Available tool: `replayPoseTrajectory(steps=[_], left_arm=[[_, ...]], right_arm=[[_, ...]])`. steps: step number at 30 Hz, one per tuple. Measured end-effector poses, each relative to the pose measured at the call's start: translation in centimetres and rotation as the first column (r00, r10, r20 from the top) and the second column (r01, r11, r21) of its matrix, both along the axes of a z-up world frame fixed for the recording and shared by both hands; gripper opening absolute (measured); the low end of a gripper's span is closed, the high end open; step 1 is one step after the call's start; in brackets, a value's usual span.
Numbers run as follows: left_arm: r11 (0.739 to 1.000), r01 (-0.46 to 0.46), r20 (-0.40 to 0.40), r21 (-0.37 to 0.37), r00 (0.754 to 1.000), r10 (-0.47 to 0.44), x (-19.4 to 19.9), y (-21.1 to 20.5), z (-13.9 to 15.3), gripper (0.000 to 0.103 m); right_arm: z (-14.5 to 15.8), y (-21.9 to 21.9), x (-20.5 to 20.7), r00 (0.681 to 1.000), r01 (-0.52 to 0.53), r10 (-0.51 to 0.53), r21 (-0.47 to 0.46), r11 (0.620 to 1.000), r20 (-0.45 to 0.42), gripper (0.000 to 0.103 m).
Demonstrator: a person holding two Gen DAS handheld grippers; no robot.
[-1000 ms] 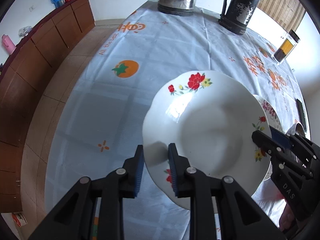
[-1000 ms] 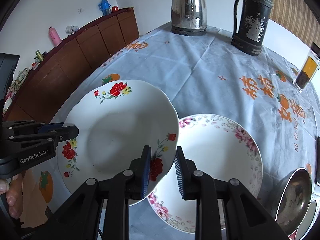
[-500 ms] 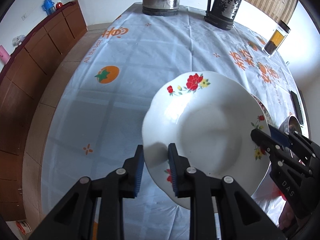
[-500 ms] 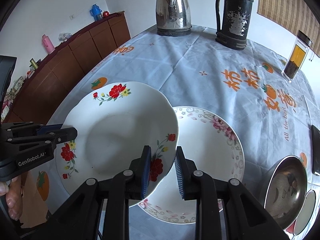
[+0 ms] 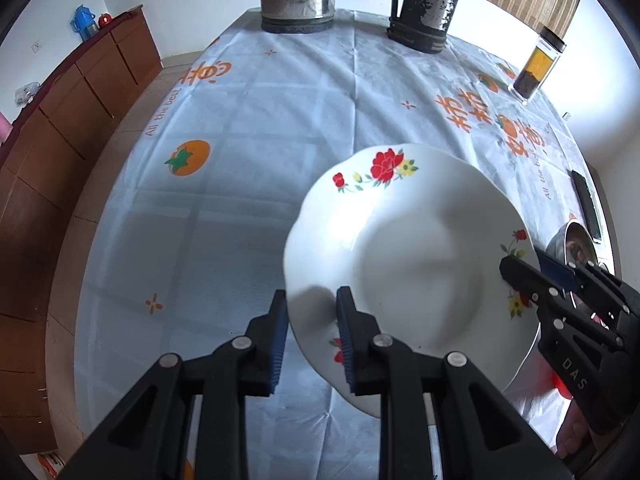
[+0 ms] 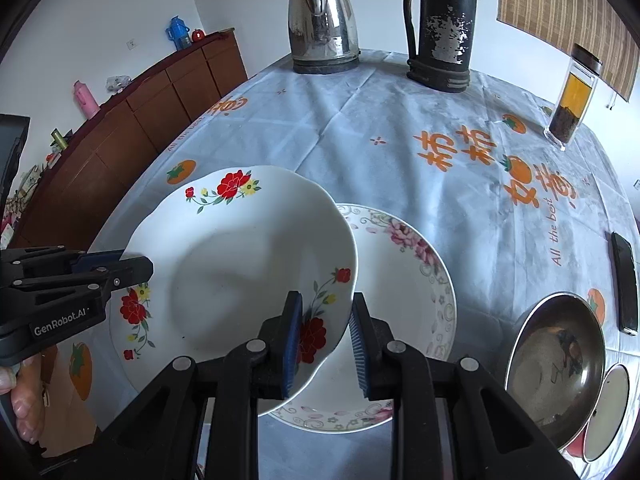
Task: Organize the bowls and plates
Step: 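Lift the red-flower plate with both grippers and carry it toward the plate stack, then carry the red-flower plate with both grippers over the pink-floral plate stack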
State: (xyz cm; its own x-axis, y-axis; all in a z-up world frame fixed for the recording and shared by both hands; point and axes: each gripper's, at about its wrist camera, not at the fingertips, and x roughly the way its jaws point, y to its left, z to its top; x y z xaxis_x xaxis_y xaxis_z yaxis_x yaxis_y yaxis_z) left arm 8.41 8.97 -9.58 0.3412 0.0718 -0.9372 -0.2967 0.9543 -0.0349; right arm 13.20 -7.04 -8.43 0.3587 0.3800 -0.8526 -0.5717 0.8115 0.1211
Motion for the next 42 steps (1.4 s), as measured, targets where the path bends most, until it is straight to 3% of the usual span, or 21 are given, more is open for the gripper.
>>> replayPoseTrajectory(steps=[42], left_arm=[[0.994, 0.104, 0.005, -0.013, 0.995, -0.104, 2.1, -4.0, -0.6, 0.022]], right_arm=[[-0.4, -4.9, 0.9, 0.993, 0.115, -0.115, -0.013, 0.993, -0.004, 0.026]])
